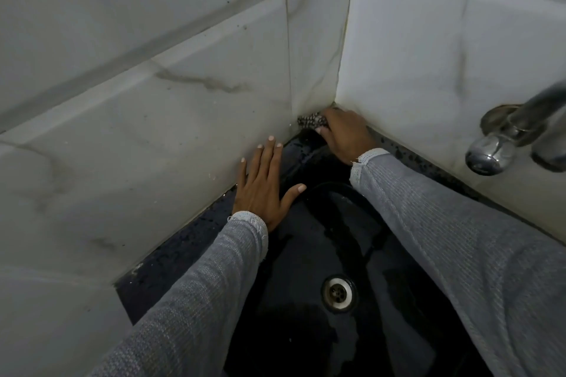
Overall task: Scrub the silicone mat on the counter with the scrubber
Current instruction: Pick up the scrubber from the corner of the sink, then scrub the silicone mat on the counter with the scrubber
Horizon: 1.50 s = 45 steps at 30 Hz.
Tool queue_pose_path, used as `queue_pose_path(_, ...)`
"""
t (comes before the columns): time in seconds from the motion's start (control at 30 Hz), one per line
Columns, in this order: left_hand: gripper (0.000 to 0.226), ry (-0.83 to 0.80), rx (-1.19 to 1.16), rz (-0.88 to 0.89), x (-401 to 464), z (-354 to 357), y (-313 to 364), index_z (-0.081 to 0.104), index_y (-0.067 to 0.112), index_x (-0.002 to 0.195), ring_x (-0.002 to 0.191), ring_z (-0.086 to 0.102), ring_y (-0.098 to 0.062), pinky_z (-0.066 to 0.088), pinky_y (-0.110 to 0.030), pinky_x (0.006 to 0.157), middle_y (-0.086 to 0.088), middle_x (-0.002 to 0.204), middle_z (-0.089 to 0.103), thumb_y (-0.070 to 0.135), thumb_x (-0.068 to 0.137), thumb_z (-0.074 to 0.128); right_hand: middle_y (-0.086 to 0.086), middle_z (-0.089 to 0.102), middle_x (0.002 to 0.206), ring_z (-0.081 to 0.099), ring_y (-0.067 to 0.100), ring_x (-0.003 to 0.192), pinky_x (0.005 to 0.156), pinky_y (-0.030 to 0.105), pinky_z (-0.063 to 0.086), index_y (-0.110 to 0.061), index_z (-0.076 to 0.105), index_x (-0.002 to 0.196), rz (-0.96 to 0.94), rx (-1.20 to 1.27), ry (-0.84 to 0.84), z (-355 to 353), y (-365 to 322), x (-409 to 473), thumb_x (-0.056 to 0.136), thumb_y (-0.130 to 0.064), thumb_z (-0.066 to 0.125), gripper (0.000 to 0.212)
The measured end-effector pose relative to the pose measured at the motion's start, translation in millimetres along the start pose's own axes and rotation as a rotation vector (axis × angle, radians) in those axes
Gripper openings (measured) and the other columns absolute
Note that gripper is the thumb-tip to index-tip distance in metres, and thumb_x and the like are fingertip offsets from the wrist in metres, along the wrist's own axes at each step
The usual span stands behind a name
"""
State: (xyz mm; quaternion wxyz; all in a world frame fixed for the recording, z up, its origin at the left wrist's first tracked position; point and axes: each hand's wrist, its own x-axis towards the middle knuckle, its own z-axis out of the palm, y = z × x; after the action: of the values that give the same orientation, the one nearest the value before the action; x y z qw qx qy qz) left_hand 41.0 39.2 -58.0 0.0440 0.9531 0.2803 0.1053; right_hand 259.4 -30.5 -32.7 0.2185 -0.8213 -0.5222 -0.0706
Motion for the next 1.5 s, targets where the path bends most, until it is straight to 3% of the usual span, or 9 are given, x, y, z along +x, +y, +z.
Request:
queue_pose_path(0.07,0.084,-0.004,0.004,0.002,0.1,-4.7,3.3,-0.002,0.020,0.150,0.146,0.002,-0.019,0.002,-0.045,0.116,0.003,0.159,-0.005,0.073,0.085,0.011,0.016,0.064,0.108,0.060,0.030,0.094,0.079,0.033,0.043,-0.006,0.049,0.116,0.061,0.206,0.086,-14.6,-8.7,-3.2,0.095,-0.024,0.046,0.028)
queue_pose_path(0.3,0.085,0.009,-0.002,0.003,-16.4,-31.4,26.3,-0.001,0.020,0.150,0.146,0.002,-0.019,0.005,-0.046,0.117,0.003,0.159,-0.006,0.073,0.085,0.008,-0.004,0.058,0.104,0.054,0.007,0.090,0.068,0.011,0.037,-0.013,0.049,0.114,0.397,0.728,0.146,-44.4,-52.5,-46.5,0.097,-0.035,0.041,0.029)
queue_pose_path(0.47,0.084,0.017,-0.020,0.024,-49.8,-55.1,40.7,0.000,0.020,0.150,0.146,0.003,-0.019,0.001,-0.043,0.115,0.002,0.159,-0.003,0.073,0.085,0.009,0.005,0.064,0.111,0.061,0.019,0.102,0.090,0.036,0.049,-0.011,0.057,0.111,0.726,1.045,0.018,-55.9,-65.6,-107.5,0.094,-0.043,0.044,0.039)
queue_pose_path(0.57,0.085,0.007,-0.053,0.031,-78.4,-67.0,52.3,-0.001,0.021,0.150,0.146,0.000,-0.017,0.001,-0.043,0.115,0.004,0.159,-0.006,0.074,0.084,0.007,0.009,0.068,0.109,0.064,0.024,0.101,0.092,0.042,0.051,-0.013,0.064,0.105,0.826,1.228,-0.088,-70.9,-70.4,-155.8,0.086,-0.043,0.060,0.036)
queue_pose_path(0.73,0.086,-0.028,-0.097,0.051,-125.9,-79.1,79.3,-0.003,0.022,0.150,0.146,-0.003,-0.016,0.001,-0.044,0.117,0.006,0.158,-0.009,0.075,0.082,0.004,0.008,0.069,0.103,0.067,0.023,0.093,0.086,0.040,0.053,-0.018,0.061,0.095,0.843,1.075,-0.220,-99.2,-76.6,-231.0,0.067,-0.020,0.081,0.035)
queue_pose_path(0.9,0.088,-0.057,-0.129,0.116,-166.7,-81.5,121.3,0.001,0.022,0.150,0.146,-0.002,-0.017,0.001,-0.044,0.116,0.006,0.158,-0.006,0.076,0.080,0.004,-0.004,0.069,0.091,0.066,0.016,0.087,0.076,0.030,0.052,-0.025,0.062,0.090,0.847,0.931,-0.197,-136.5,-74.5,-300.2,0.072,-0.019,0.077,0.025)
queue_pose_path(1.23,0.089,-0.147,-0.180,0.329,-252.6,-69.7,256.2,0.000,0.022,0.150,0.146,-0.002,-0.016,0.000,-0.043,0.116,0.006,0.158,-0.008,0.077,0.080,0.005,0.001,0.071,0.092,0.067,0.015,0.083,0.075,0.028,0.053,-0.016,0.066,0.095,0.887,0.759,-0.007,-222.3,-39.7,-460.1,0.079,-0.020,0.071,0.017)
queue_pose_path(1.37,0.087,-0.188,-0.205,0.428,-290.7,-63.8,314.0,0.000,0.022,0.150,0.146,-0.003,-0.016,-0.002,-0.043,0.115,0.007,0.158,-0.009,0.075,0.082,0.009,0.001,0.069,0.106,0.063,0.019,0.099,0.084,0.025,0.046,-0.021,0.062,0.107,0.767,0.371,0.057,-255.8,-22.2,-531.4,0.085,-0.024,0.061,0.022)
queue_pose_path(1.5,0.085,-0.216,-0.241,0.528,-325.2,-58.7,374.5,0.001,0.023,0.150,0.146,-0.002,-0.016,-0.003,-0.043,0.115,0.007,0.158,-0.006,0.073,0.083,0.015,0.009,0.062,0.115,0.059,0.028,0.103,0.089,0.040,0.049,-0.023,0.050,0.123,0.708,0.083,-0.033,-294.0,1.4,-606.9,0.090,-0.022,0.052,0.033)
